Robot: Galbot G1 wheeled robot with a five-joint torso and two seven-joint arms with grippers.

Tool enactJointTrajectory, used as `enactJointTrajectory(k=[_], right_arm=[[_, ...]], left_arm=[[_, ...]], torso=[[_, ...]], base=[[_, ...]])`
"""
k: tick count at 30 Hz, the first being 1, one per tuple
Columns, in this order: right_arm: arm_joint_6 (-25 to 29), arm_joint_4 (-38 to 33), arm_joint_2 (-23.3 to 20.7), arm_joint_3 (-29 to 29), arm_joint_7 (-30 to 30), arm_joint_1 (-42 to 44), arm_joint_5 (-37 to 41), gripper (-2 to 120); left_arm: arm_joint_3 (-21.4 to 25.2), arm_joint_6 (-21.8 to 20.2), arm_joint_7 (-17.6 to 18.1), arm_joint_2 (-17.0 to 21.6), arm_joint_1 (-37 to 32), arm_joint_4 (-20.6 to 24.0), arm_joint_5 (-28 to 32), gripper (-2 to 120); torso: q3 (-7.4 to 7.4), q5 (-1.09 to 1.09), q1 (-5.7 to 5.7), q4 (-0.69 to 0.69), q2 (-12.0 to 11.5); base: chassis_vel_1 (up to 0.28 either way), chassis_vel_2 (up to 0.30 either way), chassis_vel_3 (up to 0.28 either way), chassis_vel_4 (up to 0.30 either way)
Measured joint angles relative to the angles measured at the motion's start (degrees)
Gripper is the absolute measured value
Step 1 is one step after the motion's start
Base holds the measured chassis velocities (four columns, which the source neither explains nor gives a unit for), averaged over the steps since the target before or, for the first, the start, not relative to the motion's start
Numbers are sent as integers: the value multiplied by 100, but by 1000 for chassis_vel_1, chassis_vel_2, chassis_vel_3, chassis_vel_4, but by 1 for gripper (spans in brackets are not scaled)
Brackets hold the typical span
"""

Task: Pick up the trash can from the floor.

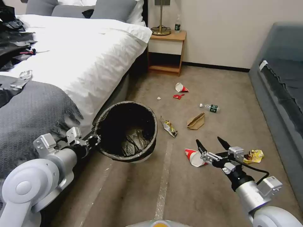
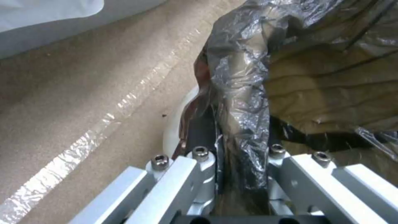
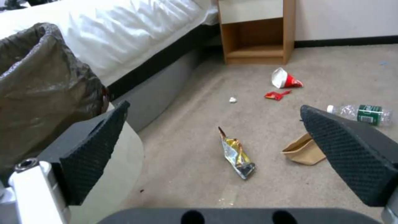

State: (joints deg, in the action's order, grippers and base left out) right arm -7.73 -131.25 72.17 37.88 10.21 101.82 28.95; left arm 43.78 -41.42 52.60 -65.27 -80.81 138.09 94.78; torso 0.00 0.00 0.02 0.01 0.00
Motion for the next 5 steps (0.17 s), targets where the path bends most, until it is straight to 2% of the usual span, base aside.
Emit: enactJointTrajectory(k=[5], right_arm=[[-11, 7, 16, -12, 6, -1, -8, 100]], left_arm=[[-1, 10, -19, 11, 10, -6, -5, 6]], torso=[[0, 0, 0, 0, 0]], base=[[0, 0, 0, 0]])
